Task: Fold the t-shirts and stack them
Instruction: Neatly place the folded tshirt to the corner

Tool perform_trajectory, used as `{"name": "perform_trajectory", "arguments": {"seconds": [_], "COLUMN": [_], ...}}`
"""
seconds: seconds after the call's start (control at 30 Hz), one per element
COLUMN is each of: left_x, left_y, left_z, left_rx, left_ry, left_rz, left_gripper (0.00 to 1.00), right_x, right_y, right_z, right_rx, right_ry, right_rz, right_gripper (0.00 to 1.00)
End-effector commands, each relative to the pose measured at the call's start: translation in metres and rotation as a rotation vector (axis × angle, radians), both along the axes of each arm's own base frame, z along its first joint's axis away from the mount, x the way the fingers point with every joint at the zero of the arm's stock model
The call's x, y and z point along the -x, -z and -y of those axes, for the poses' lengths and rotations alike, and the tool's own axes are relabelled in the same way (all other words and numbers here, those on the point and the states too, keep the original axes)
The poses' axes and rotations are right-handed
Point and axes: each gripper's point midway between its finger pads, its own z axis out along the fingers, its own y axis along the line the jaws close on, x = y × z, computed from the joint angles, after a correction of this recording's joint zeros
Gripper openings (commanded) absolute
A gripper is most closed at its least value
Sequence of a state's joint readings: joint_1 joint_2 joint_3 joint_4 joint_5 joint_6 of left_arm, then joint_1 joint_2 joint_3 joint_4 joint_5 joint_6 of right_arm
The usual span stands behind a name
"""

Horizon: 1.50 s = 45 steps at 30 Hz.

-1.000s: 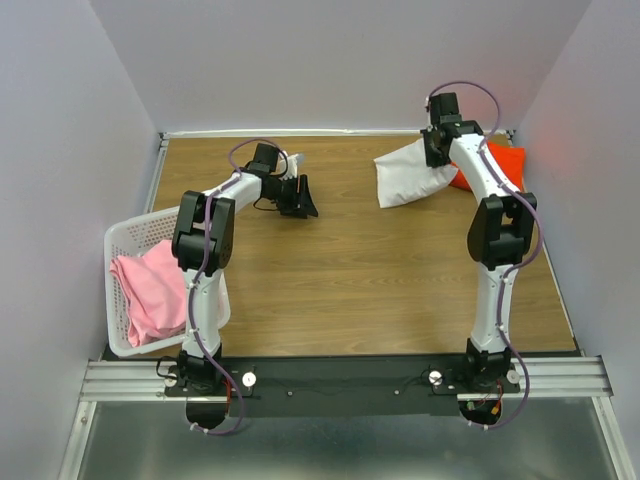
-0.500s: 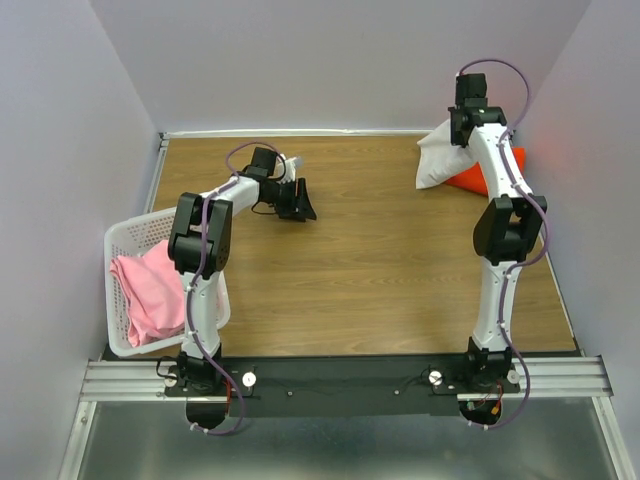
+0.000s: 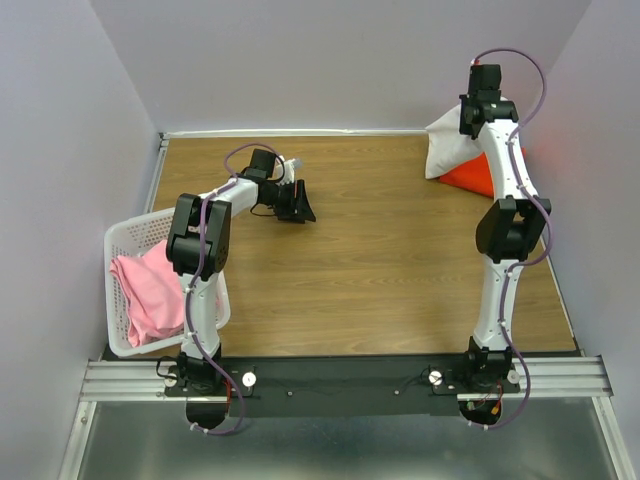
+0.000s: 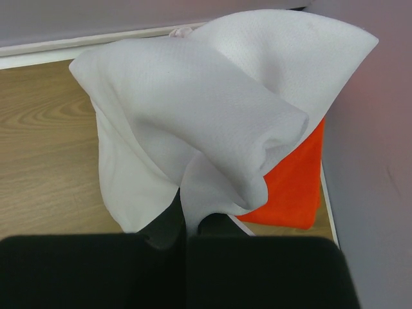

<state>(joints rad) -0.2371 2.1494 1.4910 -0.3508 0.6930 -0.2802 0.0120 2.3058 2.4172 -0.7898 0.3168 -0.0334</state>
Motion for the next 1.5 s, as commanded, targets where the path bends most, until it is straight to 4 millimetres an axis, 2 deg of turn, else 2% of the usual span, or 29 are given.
{"name": "perform_trajectory", "arguments": {"seconds": [0.0,0.07,0.1,0.13,0.33,0.67,0.9,1.23,1.47], "left_x": [0.030,0.032,0.030,0.030,0.030,0.029,0.030,0.028,0.030], "left_y": [0.047,0.047,0.046,0.046,0.045,0.036,0.033,0.030,0.030], "left_z": [-0.020,-0.019,-0.019,-0.019,-0.020,-0.020,-0.021,-0.021,-0.022], "left_rx": [-0.117,-0.116,-0.116,-0.115,-0.118,-0.119,-0.120,-0.122,-0.125], "left_ry": [-0.022,-0.020,-0.021,-0.020,-0.022,-0.027,-0.032,-0.040,-0.042], "left_rz": [-0.147,-0.150,-0.146,-0.146,-0.142,-0.124,-0.119,-0.116,-0.122], "left_gripper": [0.56,0.56,0.56,0.56,0.56,0.56,0.56,0.56,0.56], "right_x": [-0.004,-0.002,0.001,0.002,0.004,0.011,0.014,0.016,0.015], "right_y": [-0.022,-0.020,-0.020,-0.019,-0.037,-0.047,-0.032,-0.002,0.028], "right_z": [-0.002,0.000,0.013,0.015,0.023,0.038,0.051,0.075,0.090], "right_rx": [-0.034,-0.030,-0.028,-0.029,-0.049,-0.090,-0.091,-0.061,0.000], "right_ry": [-0.006,0.000,0.022,0.026,0.034,0.066,0.088,0.132,0.152], "right_rz": [0.064,0.055,0.054,0.051,0.090,0.115,0.083,0.020,-0.049], "right_gripper": [0.00,0.00,0.00,0.00,0.00,0.00,0.00,0.00,0.00]}}
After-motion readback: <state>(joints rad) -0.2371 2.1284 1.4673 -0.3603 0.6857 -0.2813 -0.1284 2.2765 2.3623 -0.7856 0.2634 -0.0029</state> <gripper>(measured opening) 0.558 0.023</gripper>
